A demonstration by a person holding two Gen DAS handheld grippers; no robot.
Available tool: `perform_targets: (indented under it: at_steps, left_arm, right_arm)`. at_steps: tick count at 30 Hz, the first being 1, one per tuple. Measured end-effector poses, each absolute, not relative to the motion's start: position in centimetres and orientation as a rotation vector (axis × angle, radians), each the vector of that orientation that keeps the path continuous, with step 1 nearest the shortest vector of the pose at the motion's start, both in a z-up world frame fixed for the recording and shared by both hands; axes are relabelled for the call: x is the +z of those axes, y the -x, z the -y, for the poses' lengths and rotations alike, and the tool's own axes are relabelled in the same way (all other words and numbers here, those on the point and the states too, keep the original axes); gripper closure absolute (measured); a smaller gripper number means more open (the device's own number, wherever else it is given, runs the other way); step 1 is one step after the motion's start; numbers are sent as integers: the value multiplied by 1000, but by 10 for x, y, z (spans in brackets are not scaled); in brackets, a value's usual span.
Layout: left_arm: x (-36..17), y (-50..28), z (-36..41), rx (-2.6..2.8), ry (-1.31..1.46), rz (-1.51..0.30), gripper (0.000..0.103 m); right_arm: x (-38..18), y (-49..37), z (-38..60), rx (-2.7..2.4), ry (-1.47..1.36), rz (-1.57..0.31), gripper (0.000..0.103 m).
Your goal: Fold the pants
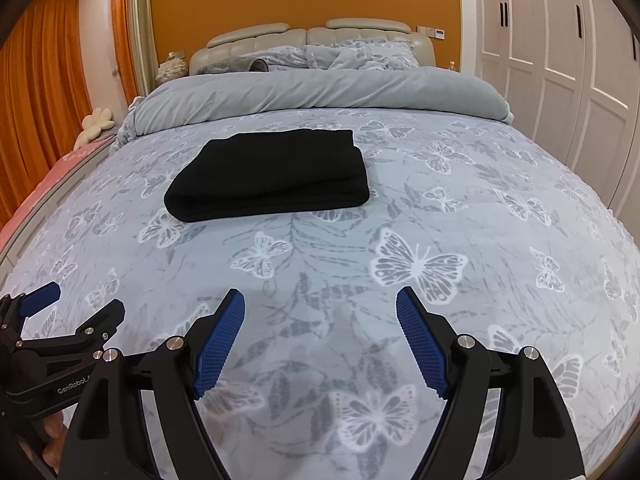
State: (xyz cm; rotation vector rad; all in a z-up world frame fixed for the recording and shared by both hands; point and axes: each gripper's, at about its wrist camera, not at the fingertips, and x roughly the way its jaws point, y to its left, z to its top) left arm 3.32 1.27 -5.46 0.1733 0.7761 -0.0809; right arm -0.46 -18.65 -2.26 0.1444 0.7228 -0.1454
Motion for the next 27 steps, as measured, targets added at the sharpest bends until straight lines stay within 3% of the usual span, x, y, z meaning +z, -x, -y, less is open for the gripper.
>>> perform_targets:
  at_steps: [27]
  left_arm:
    - [-53,-28,-6,-96,-181,-767,5]
  right_arm:
    - [-24,4,183,-142,-139,-723,27]
